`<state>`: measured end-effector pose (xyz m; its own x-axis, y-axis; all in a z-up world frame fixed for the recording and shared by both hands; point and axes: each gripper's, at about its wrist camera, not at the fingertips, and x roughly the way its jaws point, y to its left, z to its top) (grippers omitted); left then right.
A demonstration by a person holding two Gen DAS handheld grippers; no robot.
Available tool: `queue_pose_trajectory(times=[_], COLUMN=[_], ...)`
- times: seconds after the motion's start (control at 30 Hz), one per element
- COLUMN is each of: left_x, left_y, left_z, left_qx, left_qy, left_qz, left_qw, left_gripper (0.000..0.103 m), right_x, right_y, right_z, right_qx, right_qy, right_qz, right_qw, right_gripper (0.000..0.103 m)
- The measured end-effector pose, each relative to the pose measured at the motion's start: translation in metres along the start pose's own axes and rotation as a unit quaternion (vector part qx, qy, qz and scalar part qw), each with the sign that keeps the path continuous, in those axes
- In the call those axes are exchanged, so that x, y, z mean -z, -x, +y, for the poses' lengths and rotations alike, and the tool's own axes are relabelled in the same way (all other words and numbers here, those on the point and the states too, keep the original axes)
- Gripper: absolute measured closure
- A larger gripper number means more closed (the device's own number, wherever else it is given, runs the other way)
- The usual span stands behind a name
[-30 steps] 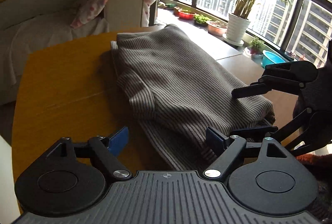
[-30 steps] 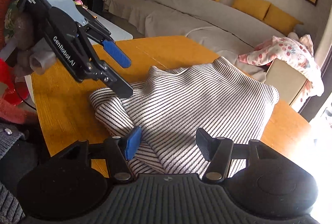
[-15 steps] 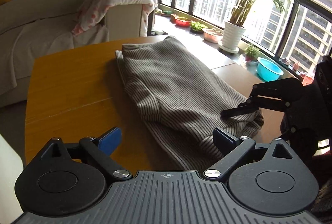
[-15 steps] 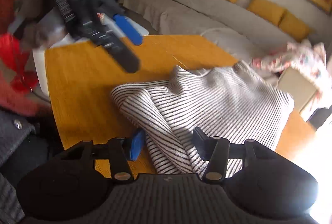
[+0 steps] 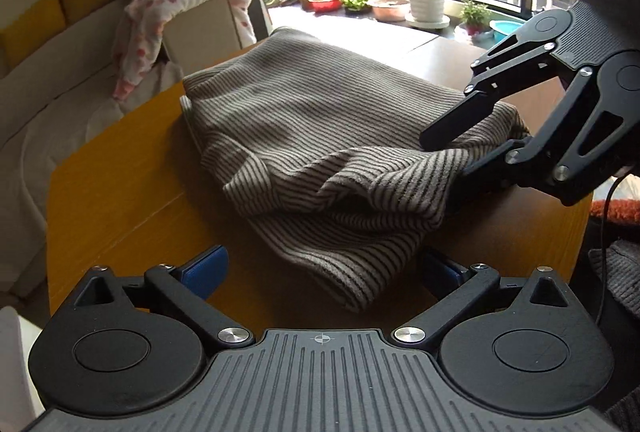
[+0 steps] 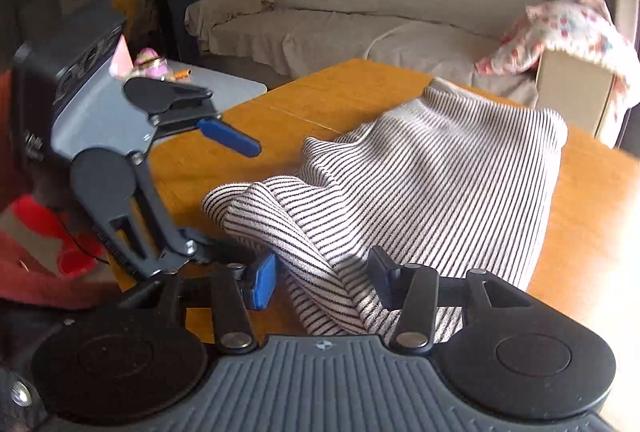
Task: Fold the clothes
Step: 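Grasp the folded sweater with the right gripper and fold it over again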
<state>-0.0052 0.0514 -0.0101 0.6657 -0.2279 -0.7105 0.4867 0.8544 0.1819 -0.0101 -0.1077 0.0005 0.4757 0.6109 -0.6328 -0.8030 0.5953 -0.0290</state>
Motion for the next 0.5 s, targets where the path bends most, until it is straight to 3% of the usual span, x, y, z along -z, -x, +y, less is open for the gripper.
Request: queue_pose_trajectory(times=[0.07, 0.13, 0.3, 0.33, 0.37, 0.4, 0.5], left_x=[-0.008, -0.015, -0.033, -0.035, -0.037, -0.038, -0.037], left_y=[-0.007, -0.004, -0.005, -0.006, -0.009, -0.010, -0.006], left_z=[0.006, 0.013, 0.030, 0.031, 0.033, 0.033, 0.036], left_qx=[-0.013, 0.003, 0.057, 0.065, 0.074, 0.080, 0.107], left_qy=[0.022, 0.055, 0.127, 0.135, 0.143, 0.148, 0.155], left_qz=[-0.004, -0.023, -0.050, -0.052, -0.052, -0.050, -0.059], left_qw=[0.9997, 0.9982, 0.9890, 0.9873, 0.9855, 0.9844, 0.9804], left_gripper=[0.001, 0.001, 0.002, 0.002, 0.003, 0.003, 0.003], right_x=[0.006, 0.014, 0.026, 0.027, 0.025, 0.024, 0.010], right_y=[0.003, 0.006, -0.010, -0.014, -0.019, -0.024, -0.014], right_z=[0.016, 0.030, 0.020, 0.017, 0.011, 0.006, -0.021], right_qx=[0.035, 0.064, 0.141, 0.157, 0.179, 0.200, 0.212], right_qy=[0.073, 0.135, 0.159, 0.163, 0.174, 0.185, 0.172], right_qz=[-0.010, -0.015, -0.012, -0.015, -0.007, 0.001, 0.003], right_qw=[0.997, 0.989, 0.977, 0.974, 0.968, 0.962, 0.962], right_gripper=[0.039, 0.026, 0.024, 0.029, 0.041, 0.074, 0.074])
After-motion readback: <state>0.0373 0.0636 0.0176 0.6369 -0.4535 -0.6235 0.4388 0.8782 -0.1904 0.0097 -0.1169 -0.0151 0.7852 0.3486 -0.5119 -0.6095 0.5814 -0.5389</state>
